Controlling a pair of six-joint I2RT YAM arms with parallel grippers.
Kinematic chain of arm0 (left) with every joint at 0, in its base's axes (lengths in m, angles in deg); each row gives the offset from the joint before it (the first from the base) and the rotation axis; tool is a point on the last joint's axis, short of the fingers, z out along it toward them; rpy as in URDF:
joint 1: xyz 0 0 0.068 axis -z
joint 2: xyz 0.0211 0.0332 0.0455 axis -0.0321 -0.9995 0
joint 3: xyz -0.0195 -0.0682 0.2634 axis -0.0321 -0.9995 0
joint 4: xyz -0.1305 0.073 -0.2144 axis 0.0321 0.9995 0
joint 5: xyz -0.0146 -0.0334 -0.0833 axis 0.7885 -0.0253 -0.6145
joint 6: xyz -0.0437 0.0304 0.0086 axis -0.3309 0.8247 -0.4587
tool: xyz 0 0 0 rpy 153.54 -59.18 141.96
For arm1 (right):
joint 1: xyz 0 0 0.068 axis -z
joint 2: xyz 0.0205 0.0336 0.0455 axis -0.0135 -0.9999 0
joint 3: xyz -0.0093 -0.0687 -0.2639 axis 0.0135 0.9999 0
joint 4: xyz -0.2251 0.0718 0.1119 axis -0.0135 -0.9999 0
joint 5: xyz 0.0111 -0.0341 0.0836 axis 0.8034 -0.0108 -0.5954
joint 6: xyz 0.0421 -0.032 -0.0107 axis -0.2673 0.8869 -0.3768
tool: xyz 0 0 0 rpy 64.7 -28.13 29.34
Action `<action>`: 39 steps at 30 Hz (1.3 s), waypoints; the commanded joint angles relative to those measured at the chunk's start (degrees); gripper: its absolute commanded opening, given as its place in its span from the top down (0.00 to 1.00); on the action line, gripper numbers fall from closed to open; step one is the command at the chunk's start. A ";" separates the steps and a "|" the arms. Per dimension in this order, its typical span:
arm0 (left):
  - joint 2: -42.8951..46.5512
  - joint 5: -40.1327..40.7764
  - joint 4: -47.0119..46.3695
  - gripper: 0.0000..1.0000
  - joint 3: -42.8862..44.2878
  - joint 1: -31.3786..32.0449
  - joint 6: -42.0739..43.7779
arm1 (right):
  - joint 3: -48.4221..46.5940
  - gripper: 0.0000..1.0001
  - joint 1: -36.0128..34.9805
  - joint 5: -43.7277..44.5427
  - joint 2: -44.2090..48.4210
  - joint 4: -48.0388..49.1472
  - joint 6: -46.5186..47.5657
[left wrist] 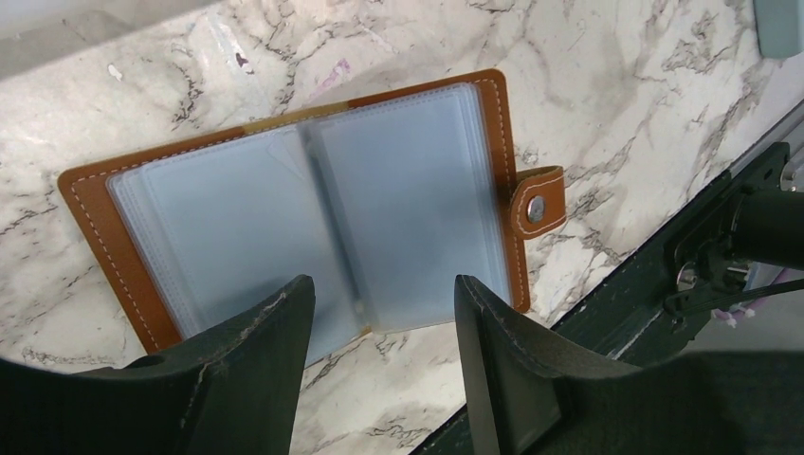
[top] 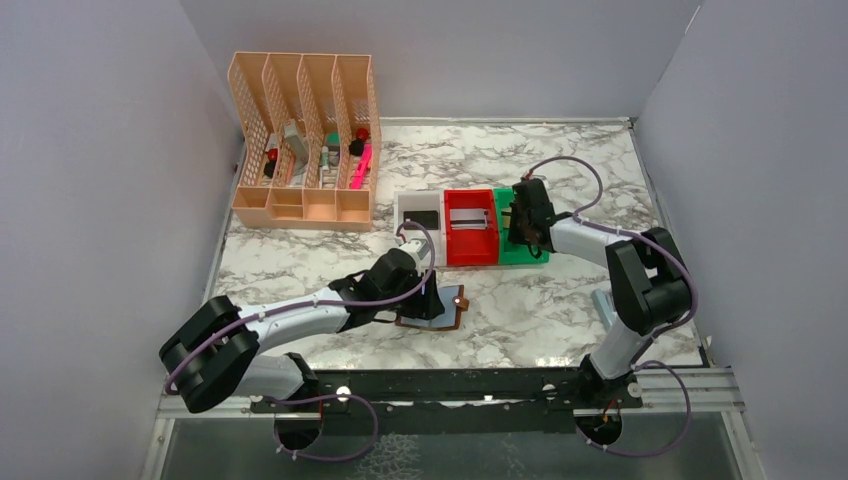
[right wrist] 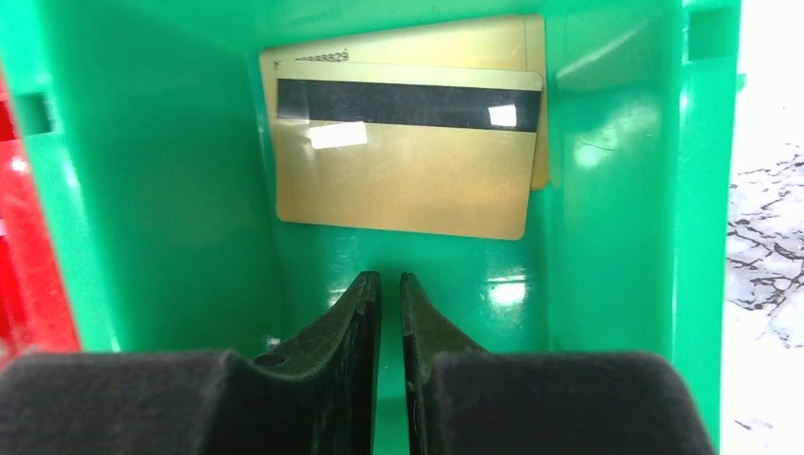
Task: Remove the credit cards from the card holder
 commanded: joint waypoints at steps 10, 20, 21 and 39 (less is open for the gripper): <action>-0.71 -1.27 0.14 0.41 1.65 0.19 0.42 | -1.61 0.82 -0.16 5.98 -7.32 4.98 -2.72; -0.36 -1.21 0.36 0.41 1.77 0.19 0.25 | -1.97 0.77 -0.17 6.14 -7.33 7.95 -1.46; -0.33 -1.21 0.44 0.41 1.78 0.19 0.21 | -2.78 0.77 -0.16 6.13 -7.85 7.96 -1.25; -0.62 -1.03 0.37 0.41 1.84 0.23 -0.03 | -1.26 0.73 -0.10 3.85 -2.79 7.34 2.35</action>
